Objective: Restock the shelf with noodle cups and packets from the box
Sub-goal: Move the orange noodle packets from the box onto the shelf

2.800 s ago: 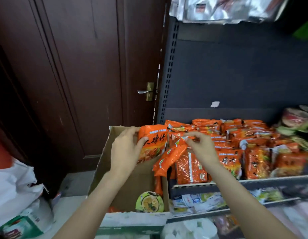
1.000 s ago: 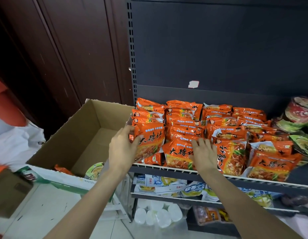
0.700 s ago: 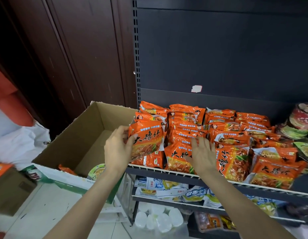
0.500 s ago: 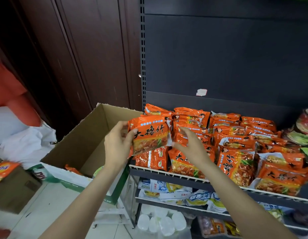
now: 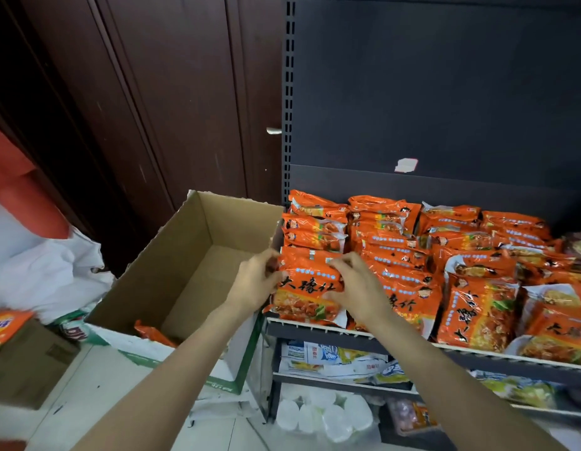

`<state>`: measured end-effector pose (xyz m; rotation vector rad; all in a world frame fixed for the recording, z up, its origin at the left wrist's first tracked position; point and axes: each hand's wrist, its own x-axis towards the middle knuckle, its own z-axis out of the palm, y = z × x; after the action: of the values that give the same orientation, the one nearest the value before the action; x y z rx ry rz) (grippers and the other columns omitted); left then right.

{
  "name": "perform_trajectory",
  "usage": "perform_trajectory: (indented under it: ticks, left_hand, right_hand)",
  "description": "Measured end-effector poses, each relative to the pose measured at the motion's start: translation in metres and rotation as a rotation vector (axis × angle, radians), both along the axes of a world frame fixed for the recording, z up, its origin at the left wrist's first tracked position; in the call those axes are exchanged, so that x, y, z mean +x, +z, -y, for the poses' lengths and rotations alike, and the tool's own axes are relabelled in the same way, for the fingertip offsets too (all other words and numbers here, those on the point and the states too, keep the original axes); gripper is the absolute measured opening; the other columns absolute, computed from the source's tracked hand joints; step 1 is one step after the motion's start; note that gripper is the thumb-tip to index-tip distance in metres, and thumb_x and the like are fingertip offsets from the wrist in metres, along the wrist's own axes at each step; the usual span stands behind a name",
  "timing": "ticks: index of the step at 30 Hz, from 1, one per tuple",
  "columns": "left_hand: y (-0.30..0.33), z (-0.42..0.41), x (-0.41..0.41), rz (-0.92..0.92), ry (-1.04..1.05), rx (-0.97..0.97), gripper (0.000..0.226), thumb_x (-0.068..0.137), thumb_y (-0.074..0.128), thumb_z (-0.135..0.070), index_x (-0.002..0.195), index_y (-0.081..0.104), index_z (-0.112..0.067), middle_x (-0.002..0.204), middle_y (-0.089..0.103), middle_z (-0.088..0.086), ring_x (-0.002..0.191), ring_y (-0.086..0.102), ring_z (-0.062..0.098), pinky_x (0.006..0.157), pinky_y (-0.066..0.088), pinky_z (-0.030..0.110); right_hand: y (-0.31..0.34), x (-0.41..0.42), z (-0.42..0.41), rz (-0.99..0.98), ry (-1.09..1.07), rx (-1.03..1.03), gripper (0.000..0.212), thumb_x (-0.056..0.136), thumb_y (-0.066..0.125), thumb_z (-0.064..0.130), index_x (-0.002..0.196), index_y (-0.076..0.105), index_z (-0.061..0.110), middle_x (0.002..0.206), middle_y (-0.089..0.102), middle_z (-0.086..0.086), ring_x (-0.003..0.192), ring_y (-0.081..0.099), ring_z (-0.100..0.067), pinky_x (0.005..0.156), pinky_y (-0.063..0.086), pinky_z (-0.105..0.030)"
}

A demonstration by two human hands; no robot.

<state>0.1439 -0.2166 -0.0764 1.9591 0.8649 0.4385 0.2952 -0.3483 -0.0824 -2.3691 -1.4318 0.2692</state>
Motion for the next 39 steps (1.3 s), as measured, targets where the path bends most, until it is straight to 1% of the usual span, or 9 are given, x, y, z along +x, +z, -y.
perform_trajectory:
  ticks: [2, 5, 8, 10, 18, 24, 30, 34, 39]
  left_hand:
    - [-0.009, -0.008, 0.004, -0.066, -0.041, 0.001, 0.022, 0.088, 0.063, -0.009, 0.109, 0.056, -0.011, 0.103, 0.067, 0.009, 0.09, 0.067, 0.024, 0.079, 0.058, 0.04]
    - [-0.013, -0.021, 0.007, -0.155, -0.122, 0.061, 0.042, 0.084, 0.068, -0.011, 0.122, 0.049, -0.016, 0.115, 0.065, 0.009, 0.1, 0.064, 0.023, 0.088, 0.054, 0.038]
    - [-0.015, -0.027, 0.01, -0.334, -0.232, 0.221, 0.064, 0.076, 0.076, -0.017, 0.127, 0.037, -0.023, 0.116, 0.063, 0.005, 0.099, 0.063, 0.024, 0.084, 0.053, 0.041]
    - [-0.021, -0.025, 0.014, -0.425, -0.242, 0.336, 0.068, 0.074, 0.077, -0.02, 0.125, 0.032, -0.023, 0.117, 0.06, 0.005, 0.099, 0.062, 0.026, 0.08, 0.054, 0.044]
    - [-0.035, -0.02, 0.026, -0.376, -0.126, 0.495, 0.054, 0.079, 0.073, -0.023, 0.116, 0.034, -0.02, 0.114, 0.055, 0.005, 0.095, 0.062, 0.028, 0.074, 0.054, 0.042]
    - [-0.038, -0.025, 0.019, -0.476, -0.242, 0.356, 0.06, 0.079, 0.073, -0.022, 0.126, 0.036, -0.022, 0.117, 0.057, 0.008, 0.1, 0.061, 0.028, 0.08, 0.054, 0.044]
    - [-0.034, -0.019, 0.014, -0.429, -0.152, 0.431, 0.06, 0.083, 0.068, -0.031, 0.132, 0.033, -0.021, 0.128, 0.046, 0.005, 0.103, 0.059, 0.027, 0.08, 0.054, 0.044]
    - [-0.027, -0.014, 0.009, -0.337, -0.09, 0.423, 0.054, 0.085, 0.065, -0.031, 0.129, 0.035, -0.024, 0.121, 0.05, 0.003, 0.103, 0.058, 0.025, 0.077, 0.055, 0.044]
    - [-0.017, -0.003, -0.016, -0.224, 0.026, 0.536, 0.027, 0.091, 0.056, -0.027, 0.117, 0.051, -0.021, 0.106, 0.055, 0.0, 0.092, 0.058, 0.02, 0.067, 0.054, 0.04]
  right_hand:
    - [-0.006, 0.0, -0.005, 0.117, 0.032, -0.073, 0.069, 0.081, 0.068, 0.036, 0.141, 0.037, 0.019, 0.138, 0.041, -0.001, 0.129, 0.037, -0.019, 0.107, 0.033, -0.033]
    - [-0.009, 0.001, -0.012, 0.149, 0.047, -0.106, 0.07, 0.083, 0.068, 0.032, 0.142, 0.031, 0.024, 0.14, 0.044, -0.005, 0.133, 0.036, -0.023, 0.109, 0.029, -0.036]
    - [-0.01, 0.002, -0.017, 0.25, 0.08, -0.159, 0.067, 0.083, 0.067, 0.034, 0.139, 0.032, 0.023, 0.131, 0.05, -0.006, 0.125, 0.043, -0.024, 0.106, 0.032, -0.036]
    - [-0.01, 0.003, -0.019, 0.316, 0.102, -0.184, 0.064, 0.084, 0.066, 0.035, 0.136, 0.034, 0.019, 0.127, 0.052, -0.006, 0.122, 0.044, -0.023, 0.105, 0.031, -0.035]
    - [-0.012, 0.006, -0.026, 0.393, 0.073, -0.178, 0.058, 0.086, 0.064, 0.033, 0.134, 0.036, 0.017, 0.124, 0.052, -0.006, 0.12, 0.044, -0.022, 0.101, 0.031, -0.032]
    - [-0.009, 0.005, -0.028, 0.414, 0.151, -0.294, 0.058, 0.087, 0.063, 0.035, 0.136, 0.039, 0.014, 0.128, 0.053, -0.007, 0.123, 0.045, -0.023, 0.104, 0.031, -0.036]
    - [-0.018, 0.0, -0.022, 0.473, 0.133, -0.265, 0.048, 0.089, 0.059, 0.023, 0.132, 0.042, 0.009, 0.129, 0.042, -0.007, 0.121, 0.038, -0.023, 0.101, 0.032, -0.034]
    - [-0.014, -0.001, -0.014, 0.341, 0.088, -0.113, 0.054, 0.088, 0.061, 0.028, 0.136, 0.039, 0.015, 0.128, 0.045, -0.005, 0.119, 0.042, -0.022, 0.101, 0.037, -0.034]
    - [0.002, -0.018, -0.007, 0.143, 0.068, 0.157, 0.036, 0.092, 0.055, 0.028, 0.127, 0.052, 0.017, 0.121, 0.049, 0.001, 0.113, 0.046, -0.014, 0.094, 0.04, -0.026]
